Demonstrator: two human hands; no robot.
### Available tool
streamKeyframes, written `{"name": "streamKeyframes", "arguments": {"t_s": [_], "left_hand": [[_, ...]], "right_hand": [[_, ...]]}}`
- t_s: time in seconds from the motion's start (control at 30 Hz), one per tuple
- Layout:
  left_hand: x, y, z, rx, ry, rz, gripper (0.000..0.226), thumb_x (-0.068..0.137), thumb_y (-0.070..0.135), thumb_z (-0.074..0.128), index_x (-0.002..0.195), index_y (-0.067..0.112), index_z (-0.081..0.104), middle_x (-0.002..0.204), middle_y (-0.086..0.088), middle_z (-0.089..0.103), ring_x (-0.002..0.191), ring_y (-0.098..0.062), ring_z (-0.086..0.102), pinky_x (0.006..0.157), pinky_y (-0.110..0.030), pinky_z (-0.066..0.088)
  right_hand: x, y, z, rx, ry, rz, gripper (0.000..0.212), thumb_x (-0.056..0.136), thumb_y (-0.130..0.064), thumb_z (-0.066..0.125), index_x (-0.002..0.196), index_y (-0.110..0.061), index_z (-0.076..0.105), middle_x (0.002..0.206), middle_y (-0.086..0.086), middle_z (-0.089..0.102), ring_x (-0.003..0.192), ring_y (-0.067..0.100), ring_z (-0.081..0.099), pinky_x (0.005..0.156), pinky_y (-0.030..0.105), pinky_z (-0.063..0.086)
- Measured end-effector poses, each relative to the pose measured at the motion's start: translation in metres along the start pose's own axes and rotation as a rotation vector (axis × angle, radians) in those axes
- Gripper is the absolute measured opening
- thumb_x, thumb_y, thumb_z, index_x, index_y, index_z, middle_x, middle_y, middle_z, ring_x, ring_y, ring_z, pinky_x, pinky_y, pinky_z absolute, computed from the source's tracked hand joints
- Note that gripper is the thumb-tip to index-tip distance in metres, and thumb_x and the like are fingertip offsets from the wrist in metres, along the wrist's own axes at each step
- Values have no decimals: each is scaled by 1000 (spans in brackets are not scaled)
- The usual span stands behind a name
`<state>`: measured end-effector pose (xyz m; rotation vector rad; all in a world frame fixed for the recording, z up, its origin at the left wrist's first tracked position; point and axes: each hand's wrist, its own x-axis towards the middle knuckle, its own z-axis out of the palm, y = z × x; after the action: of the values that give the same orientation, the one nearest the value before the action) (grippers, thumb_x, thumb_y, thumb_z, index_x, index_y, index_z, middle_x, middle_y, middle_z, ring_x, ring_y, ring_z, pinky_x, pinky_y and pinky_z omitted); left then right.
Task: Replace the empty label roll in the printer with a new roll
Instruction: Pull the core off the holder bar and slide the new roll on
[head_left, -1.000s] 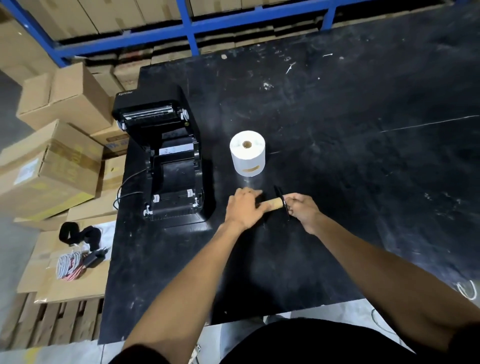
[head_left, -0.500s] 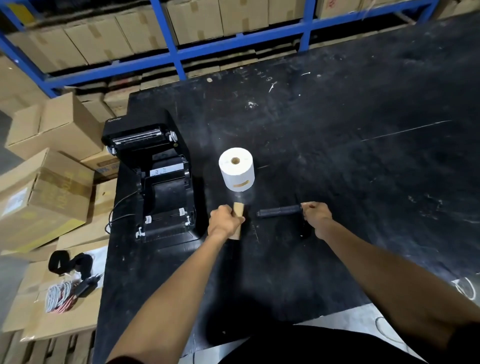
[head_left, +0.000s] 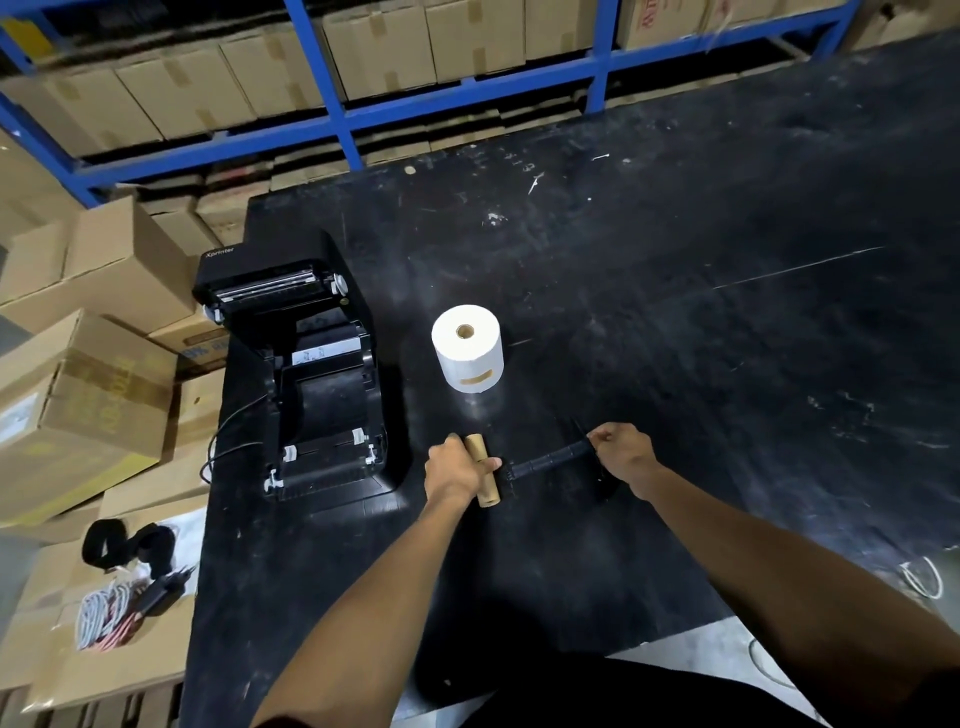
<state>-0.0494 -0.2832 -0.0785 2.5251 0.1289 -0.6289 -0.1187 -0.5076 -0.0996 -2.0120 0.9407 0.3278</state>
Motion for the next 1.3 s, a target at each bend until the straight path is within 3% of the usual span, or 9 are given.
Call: {"name": "streamKeyframes", "arguments": {"t_s": [0.13,0.33,0.5,0.67,0.73,0.87,1.07,1.17,1.3], "left_hand": [[3,10,-15,64,138,95,54,86,59,63,106,9,55,113,-15,64,108,-40,61,78,-42,49],[36,38,-62,55,365,427,35,94,46,57,107,13,60,108,-7,58,102,-28,59,79,-41,51],[70,60,-79,272,270,584,54,84,55,66,128,25,57,130,-6,44,123,-26,41,102,-41,37],[105,75,-79,503,46,463,81,74,69,67,141,31,46,160,-17,12,149,-42,-1,119,-57,9],[119,76,-80,482,-54,434,80,73,66,71,141,31,45,161,-16,4,149,-45,0,118,-58,13],[137,67,-82,296,-161,464,72,71,58,78,131,28,53,136,-6,24,126,-40,42,111,-44,38],[138,66,-85,-113,-131,307,81,66,55,84,135,22,56,131,2,34,120,-19,41,103,-29,38],[123,60,-79,-599,-239,123,91,64,50,86,139,11,54,132,0,59,115,-19,63,92,-39,58],[99,48,-67,-841,-308,54,68,71,46,83,127,14,64,117,-6,73,107,-24,70,81,-42,62]], "right_hand": [[5,-2,-11,-83,-5,-97,30,100,-29,48,111,-16,72,114,11,71,109,29,63,90,35,51],[15,-35,-14,-142,79,-300,25,99,-23,49,107,-17,72,110,15,70,103,33,65,89,40,53],[26,-79,9,34,-78,-370,30,100,-20,54,126,-16,67,124,8,69,114,23,63,92,24,46],[50,-114,34,144,-218,-285,46,103,-19,46,149,-21,43,142,12,57,125,29,58,110,40,44],[60,-118,43,196,-234,-257,46,103,-16,45,149,-22,43,140,13,58,122,29,61,109,44,46],[72,-115,55,308,-218,-239,41,102,-11,48,140,-26,49,125,10,68,106,23,69,103,42,52],[68,-123,52,478,-235,-259,42,102,-38,48,143,-46,44,128,1,65,108,16,67,103,38,52],[61,-130,46,566,-226,-330,41,102,-39,47,143,-44,46,140,-3,58,122,17,59,104,42,51],[51,-125,33,477,-212,-382,38,101,-40,48,139,-42,52,126,0,66,113,16,63,96,35,54]]}}
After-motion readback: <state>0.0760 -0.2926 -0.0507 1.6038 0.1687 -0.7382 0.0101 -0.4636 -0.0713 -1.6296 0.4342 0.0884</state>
